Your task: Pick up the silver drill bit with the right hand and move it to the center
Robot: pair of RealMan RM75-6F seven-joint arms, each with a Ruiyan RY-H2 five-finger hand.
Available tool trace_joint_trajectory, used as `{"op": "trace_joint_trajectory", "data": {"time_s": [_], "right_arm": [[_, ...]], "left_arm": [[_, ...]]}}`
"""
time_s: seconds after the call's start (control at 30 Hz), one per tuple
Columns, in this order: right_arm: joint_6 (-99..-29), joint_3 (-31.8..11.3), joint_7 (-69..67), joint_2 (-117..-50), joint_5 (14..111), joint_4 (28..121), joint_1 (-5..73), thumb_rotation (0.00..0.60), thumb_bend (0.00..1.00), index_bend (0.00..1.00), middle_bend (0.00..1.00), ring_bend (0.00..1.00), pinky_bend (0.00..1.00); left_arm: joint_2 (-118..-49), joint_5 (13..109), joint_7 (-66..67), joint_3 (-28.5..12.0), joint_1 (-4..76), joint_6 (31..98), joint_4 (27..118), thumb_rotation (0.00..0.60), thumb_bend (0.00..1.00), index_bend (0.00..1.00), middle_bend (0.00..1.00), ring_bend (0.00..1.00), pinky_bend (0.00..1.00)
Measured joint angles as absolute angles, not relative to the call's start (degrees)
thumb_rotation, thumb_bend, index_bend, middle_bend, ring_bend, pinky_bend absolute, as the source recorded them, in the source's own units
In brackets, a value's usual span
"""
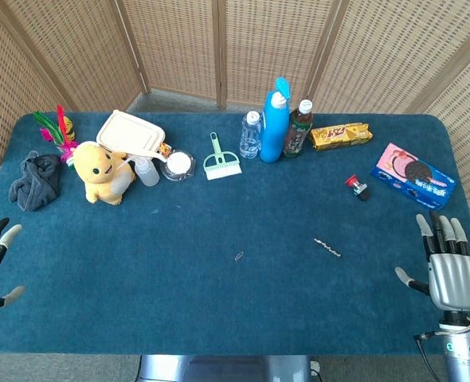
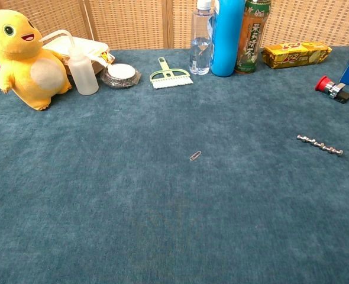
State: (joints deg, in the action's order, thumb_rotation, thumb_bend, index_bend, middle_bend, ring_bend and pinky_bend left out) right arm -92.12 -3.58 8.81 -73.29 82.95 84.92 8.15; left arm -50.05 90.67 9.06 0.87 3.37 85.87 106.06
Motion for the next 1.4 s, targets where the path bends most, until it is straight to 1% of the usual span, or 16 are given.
{"op": "trace_joint_trajectory", "data": {"time_s": [0.17, 0.33, 0.5, 0.63, 0.73, 0.87, 0.97, 1.2, 1.4], "right_arm": [[-91.36, -4.04, 9.59, -73.01, 82.09, 85.72, 7.76, 0.508, 0.0, 0.0, 0.0, 0.0, 0.0], [-90.1, -3.77, 9.44, -72.88, 82.37, 86.84, 7.75, 0.528, 0.0, 0.0, 0.0, 0.0, 0.0], [-86.16, -2.32, 7.69, -72.7, 83.04, 89.57, 8.34, 0.534, 0.0, 0.0, 0.0, 0.0, 0.0], [-81.73, -1.34, 8.11, -73.08, 83.34, 90.83, 9.7, 0.58, 0.0, 0.0, 0.0, 0.0, 0.0], [-78.95, -1.31, 10.58, -74.25, 82.89, 90.88, 11.08, 0.594, 0.0, 0.0, 0.0, 0.0, 0.0], [-74.86, -2.26, 14.06, -76.55, 80.53, 90.4, 13.29, 0.6, 0.0, 0.0, 0.0, 0.0, 0.0], [-72.0, -3.84, 16.57, -78.46, 77.75, 90.04, 15.3, 0.6, 0.0, 0.0, 0.0, 0.0, 0.0], [-68.38, -6.86, 20.7, -81.79, 73.82, 89.75, 18.89, 0.6, 0.0, 0.0, 0.0, 0.0, 0.0], [-66.26, -8.37, 22.93, -83.87, 70.65, 88.78, 20.92, 0.6, 0.0, 0.0, 0.0, 0.0, 0.0]], "left_arm": [[-49.85, 90.64, 8.39, 0.91, 3.37, 85.76, 106.06, 0.6, 0.18, 0.03, 0.0, 0.0, 0.0], [-49.72, 90.62, 7.99, 1.05, 3.39, 85.44, 106.34, 0.6, 0.17, 0.03, 0.0, 0.0, 0.0], [-49.62, 90.75, 7.65, 1.14, 3.5, 85.07, 106.51, 0.6, 0.17, 0.03, 0.0, 0.0, 0.0], [-49.72, 90.22, 7.66, 1.17, 3.81, 84.17, 106.52, 0.6, 0.17, 0.03, 0.0, 0.0, 0.0], [-49.71, 90.04, 7.48, 1.22, 3.89, 83.85, 106.58, 0.6, 0.17, 0.03, 0.0, 0.0, 0.0], [-49.56, 89.95, 7.04, 1.27, 3.99, 83.56, 106.6, 0.6, 0.17, 0.03, 0.0, 0.0, 0.0], [-49.56, 89.77, 6.9, 1.28, 4.12, 83.23, 106.52, 0.6, 0.17, 0.03, 0.0, 0.0, 0.0], [-49.55, 89.47, 6.77, 1.26, 4.22, 82.95, 106.56, 0.6, 0.17, 0.03, 0.0, 0.0, 0.0], [-49.44, 89.39, 6.54, 1.26, 4.21, 82.95, 106.57, 0.6, 0.17, 0.03, 0.0, 0.0, 0.0]]}}
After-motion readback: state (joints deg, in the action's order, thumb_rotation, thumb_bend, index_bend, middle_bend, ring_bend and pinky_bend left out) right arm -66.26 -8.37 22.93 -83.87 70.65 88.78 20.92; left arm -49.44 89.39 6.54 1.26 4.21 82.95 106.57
